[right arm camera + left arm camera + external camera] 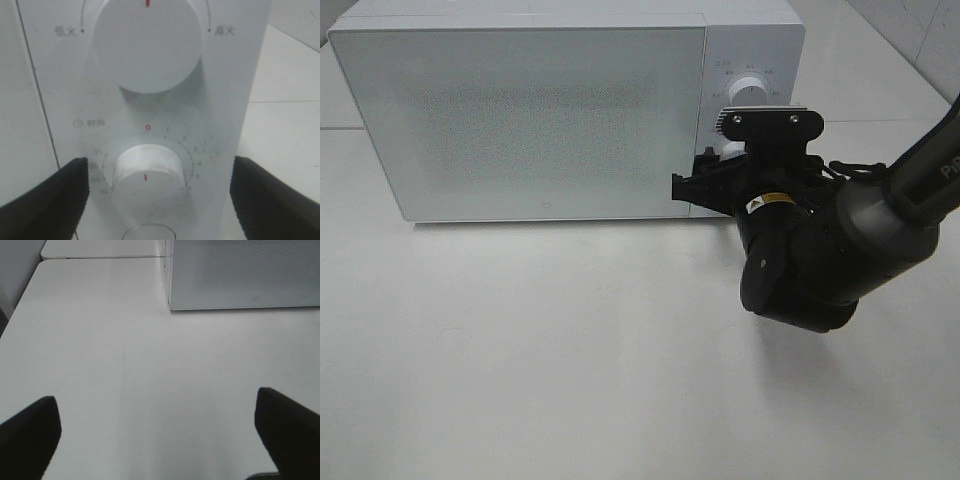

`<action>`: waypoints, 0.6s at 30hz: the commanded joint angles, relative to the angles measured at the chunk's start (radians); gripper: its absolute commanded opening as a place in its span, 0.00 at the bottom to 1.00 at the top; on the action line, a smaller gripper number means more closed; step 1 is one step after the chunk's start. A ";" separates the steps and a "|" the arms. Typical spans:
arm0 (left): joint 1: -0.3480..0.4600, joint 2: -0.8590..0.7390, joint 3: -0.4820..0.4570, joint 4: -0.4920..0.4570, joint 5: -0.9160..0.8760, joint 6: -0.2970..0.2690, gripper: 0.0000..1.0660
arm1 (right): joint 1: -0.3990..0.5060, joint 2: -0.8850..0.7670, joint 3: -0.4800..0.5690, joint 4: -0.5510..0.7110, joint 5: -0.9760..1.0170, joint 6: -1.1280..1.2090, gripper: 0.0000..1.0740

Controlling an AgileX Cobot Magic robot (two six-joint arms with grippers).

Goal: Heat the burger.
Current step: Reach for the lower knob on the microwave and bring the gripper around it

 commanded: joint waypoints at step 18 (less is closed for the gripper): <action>0.003 -0.015 0.001 -0.003 -0.013 -0.001 0.92 | -0.009 0.005 -0.040 0.023 -0.050 -0.005 0.69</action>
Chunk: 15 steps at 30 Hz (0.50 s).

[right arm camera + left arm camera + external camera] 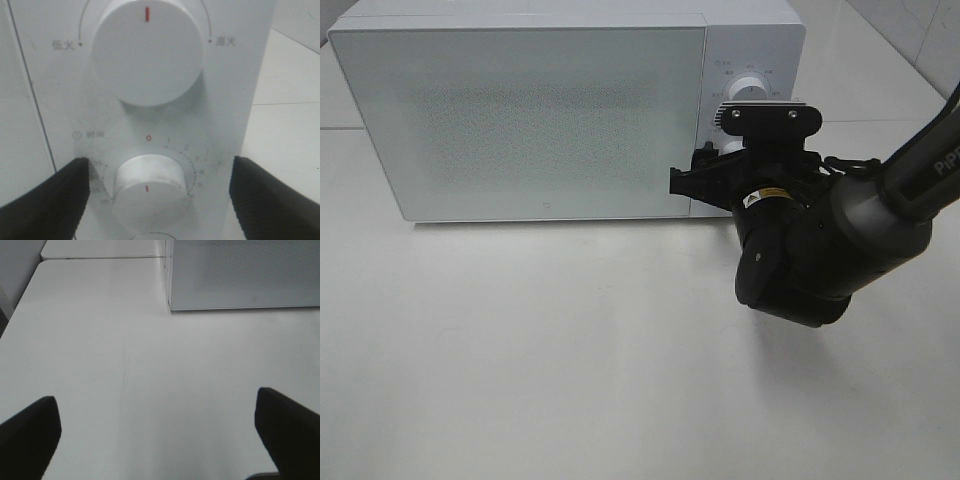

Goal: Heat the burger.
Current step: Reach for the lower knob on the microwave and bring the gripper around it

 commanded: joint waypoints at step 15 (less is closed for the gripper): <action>0.003 -0.014 0.001 -0.003 -0.013 -0.001 0.92 | -0.003 -0.002 -0.014 0.001 -0.006 0.013 0.47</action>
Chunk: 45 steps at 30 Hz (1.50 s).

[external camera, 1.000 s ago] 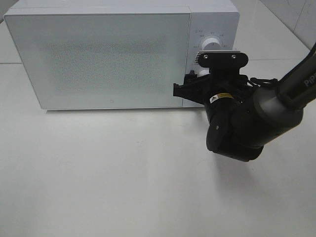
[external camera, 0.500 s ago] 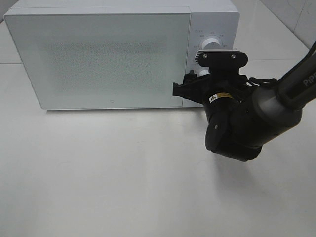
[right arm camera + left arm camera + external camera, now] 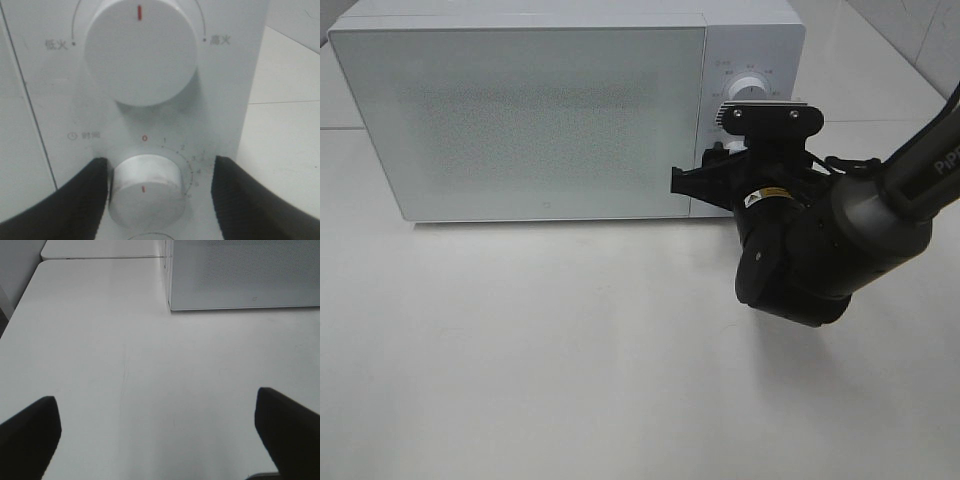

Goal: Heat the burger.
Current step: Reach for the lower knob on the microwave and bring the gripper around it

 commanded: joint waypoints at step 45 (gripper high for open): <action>0.003 -0.014 0.001 -0.003 -0.013 -0.001 0.92 | -0.003 -0.002 -0.017 -0.044 0.028 0.229 0.08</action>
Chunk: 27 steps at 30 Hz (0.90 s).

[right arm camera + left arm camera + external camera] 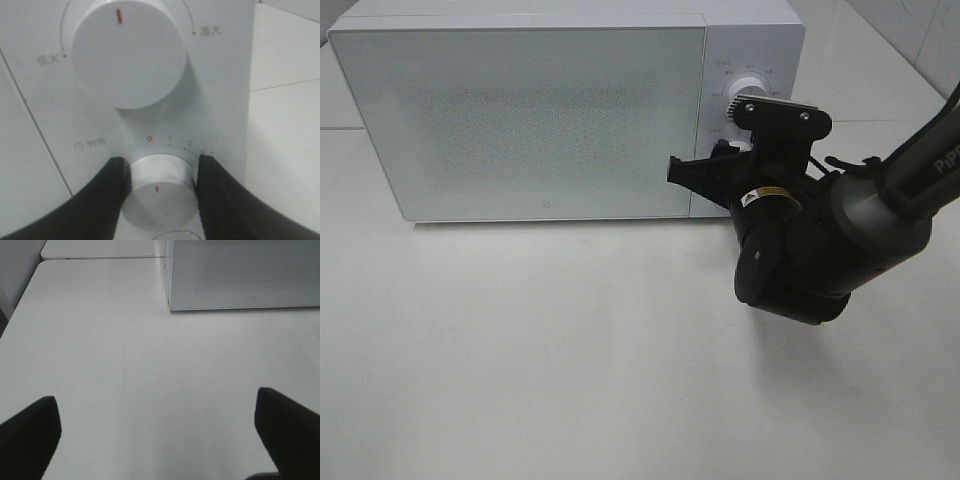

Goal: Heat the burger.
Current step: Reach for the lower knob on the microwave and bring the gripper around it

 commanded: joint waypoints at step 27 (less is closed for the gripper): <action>0.003 -0.014 0.001 -0.003 -0.013 -0.001 0.92 | -0.004 -0.002 -0.010 -0.185 -0.018 0.721 0.09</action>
